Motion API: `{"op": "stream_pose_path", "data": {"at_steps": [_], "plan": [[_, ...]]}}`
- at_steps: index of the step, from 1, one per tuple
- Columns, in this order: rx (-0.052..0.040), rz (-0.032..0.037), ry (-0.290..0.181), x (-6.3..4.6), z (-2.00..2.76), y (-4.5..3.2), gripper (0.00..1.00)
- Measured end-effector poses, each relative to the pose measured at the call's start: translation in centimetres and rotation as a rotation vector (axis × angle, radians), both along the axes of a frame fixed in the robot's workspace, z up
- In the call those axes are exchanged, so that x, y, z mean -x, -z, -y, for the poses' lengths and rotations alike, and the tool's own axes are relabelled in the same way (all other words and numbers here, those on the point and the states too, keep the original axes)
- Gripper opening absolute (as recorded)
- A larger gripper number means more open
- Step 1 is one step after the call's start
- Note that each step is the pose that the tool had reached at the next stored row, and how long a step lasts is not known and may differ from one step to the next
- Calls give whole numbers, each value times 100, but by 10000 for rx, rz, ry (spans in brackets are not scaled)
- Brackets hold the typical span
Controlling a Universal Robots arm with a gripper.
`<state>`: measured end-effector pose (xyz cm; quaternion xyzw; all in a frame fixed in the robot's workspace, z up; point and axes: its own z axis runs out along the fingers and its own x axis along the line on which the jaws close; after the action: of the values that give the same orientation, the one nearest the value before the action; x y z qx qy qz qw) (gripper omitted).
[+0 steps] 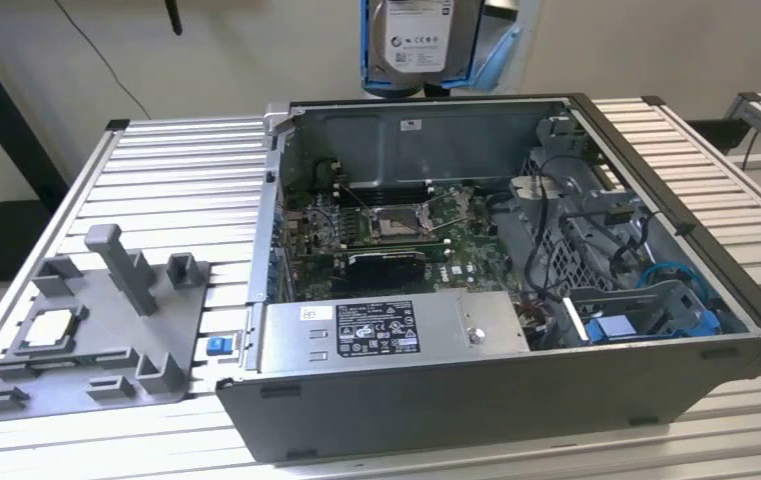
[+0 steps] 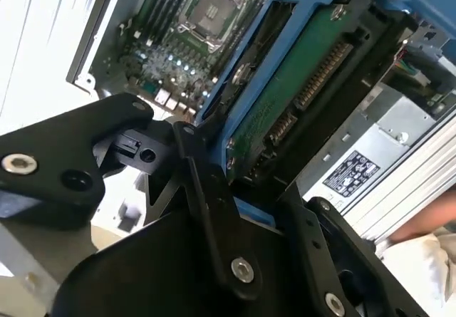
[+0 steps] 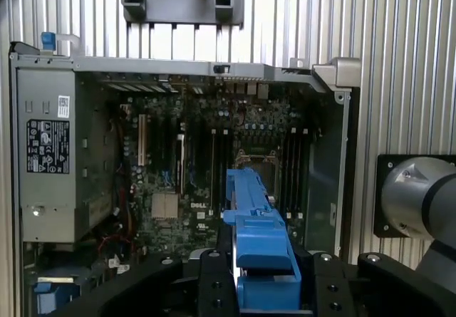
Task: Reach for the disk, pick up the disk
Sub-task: 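Pick up the disk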
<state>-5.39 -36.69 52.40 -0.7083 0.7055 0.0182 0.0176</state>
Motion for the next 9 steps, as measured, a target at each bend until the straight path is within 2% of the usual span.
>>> {"op": "stream_pose_path", "data": {"at_steps": [9], "plan": [[0, -75, -2, -344, 0, 0, 0]]}}
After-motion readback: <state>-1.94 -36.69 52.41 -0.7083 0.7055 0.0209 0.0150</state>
